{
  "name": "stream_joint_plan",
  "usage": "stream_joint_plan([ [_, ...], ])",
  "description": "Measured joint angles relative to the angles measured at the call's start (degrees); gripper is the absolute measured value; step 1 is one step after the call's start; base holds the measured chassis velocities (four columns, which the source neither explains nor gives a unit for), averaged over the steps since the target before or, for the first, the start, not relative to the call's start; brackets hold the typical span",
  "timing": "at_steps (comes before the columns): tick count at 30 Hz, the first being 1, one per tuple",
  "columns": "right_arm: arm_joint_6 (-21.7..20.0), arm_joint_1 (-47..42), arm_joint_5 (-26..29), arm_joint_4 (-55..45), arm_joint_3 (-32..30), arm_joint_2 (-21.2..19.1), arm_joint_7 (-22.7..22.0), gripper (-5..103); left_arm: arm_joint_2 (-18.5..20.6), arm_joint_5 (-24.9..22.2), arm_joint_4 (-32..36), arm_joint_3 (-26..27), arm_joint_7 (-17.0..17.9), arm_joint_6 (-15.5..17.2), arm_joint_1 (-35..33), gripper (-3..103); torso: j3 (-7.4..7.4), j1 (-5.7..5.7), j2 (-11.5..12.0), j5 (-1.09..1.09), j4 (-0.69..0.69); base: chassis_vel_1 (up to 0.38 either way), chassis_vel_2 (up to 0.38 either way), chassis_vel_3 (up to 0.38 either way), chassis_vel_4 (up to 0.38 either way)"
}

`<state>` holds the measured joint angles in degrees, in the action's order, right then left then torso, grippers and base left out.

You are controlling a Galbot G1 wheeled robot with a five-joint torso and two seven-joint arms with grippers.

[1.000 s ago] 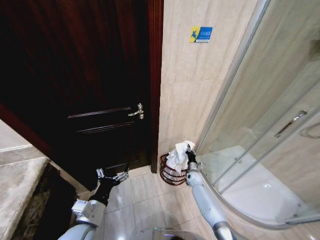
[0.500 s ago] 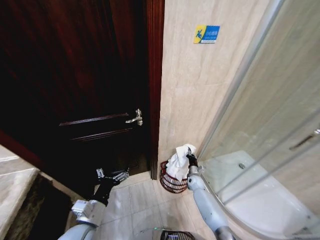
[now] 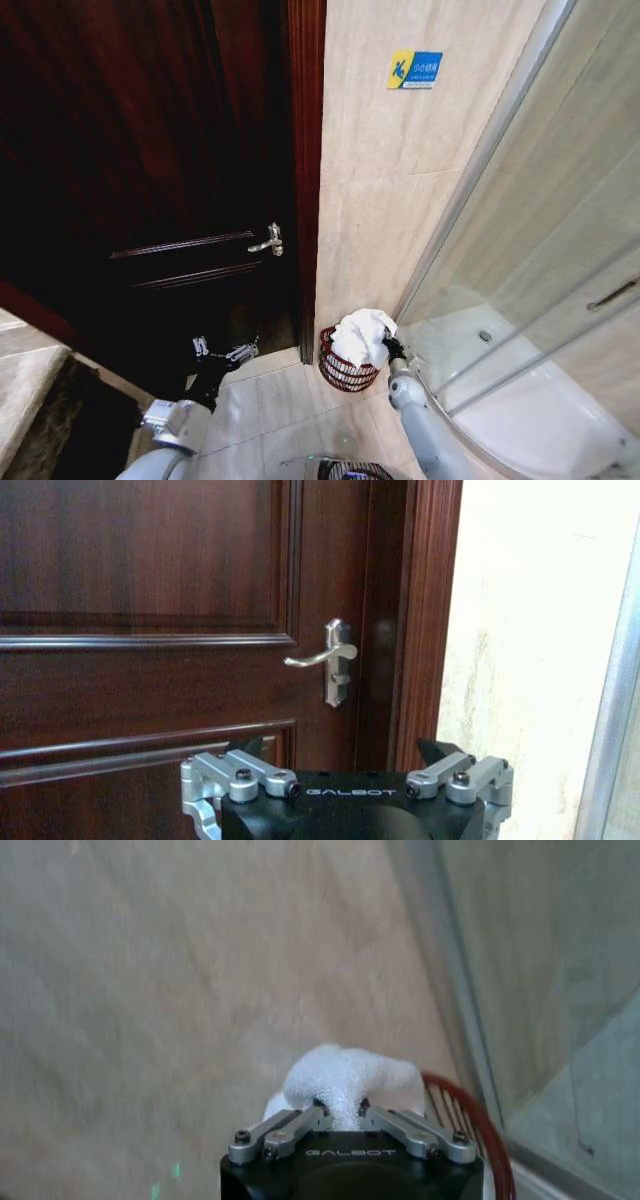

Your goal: Discard the used towel into the hamper.

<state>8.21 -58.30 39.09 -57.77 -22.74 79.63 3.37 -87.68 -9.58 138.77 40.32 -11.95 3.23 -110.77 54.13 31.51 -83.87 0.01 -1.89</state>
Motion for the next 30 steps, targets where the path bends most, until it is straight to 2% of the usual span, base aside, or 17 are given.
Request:
stream_joint_plan([
  [2,-3.18,0.47,-2.27,0.48,0.06,-0.43,0.27,5,0.00,0.00,0.00,0.00,0.00,0.00,0.01,100,0.00,0.02,0.00,0.00,0.00,0.000,0.000,0.000,0.000],
  [7,-6.93,1.50,-5.60,3.24,0.42,-2.01,2.23,5,0.00,0.00,0.00,0.00,0.00,0.00,0.01,100,0.01,0.03,0.00,-0.01,0.01,0.000,0.000,0.000,0.000],
  [11,-6.86,1.99,-6.52,4.77,0.40,-2.41,3.23,5,0.00,0.00,0.00,0.00,0.00,0.00,0.01,100,0.00,0.02,0.00,-0.01,0.01,0.000,0.000,0.000,0.000],
  [16,-4.18,2.34,-8.08,5.32,0.52,-2.31,2.55,5,0.00,0.00,0.00,0.00,0.00,0.00,0.01,100,0.01,0.02,0.00,0.00,0.00,0.000,0.000,0.000,0.000],
  [23,-1.26,2.87,-10.67,4.37,1.73,-1.94,-1.37,5,0.00,0.00,0.00,0.00,0.00,0.00,0.01,100,0.01,0.02,0.01,-0.01,0.00,0.000,0.000,0.000,0.000],
  [30,-1.40,1.66,-11.17,2.68,1.75,-2.35,0.94,5,0.00,0.00,0.00,0.00,0.00,0.00,0.01,100,0.00,0.02,0.01,-0.01,0.01,0.000,0.000,0.000,0.000],
])
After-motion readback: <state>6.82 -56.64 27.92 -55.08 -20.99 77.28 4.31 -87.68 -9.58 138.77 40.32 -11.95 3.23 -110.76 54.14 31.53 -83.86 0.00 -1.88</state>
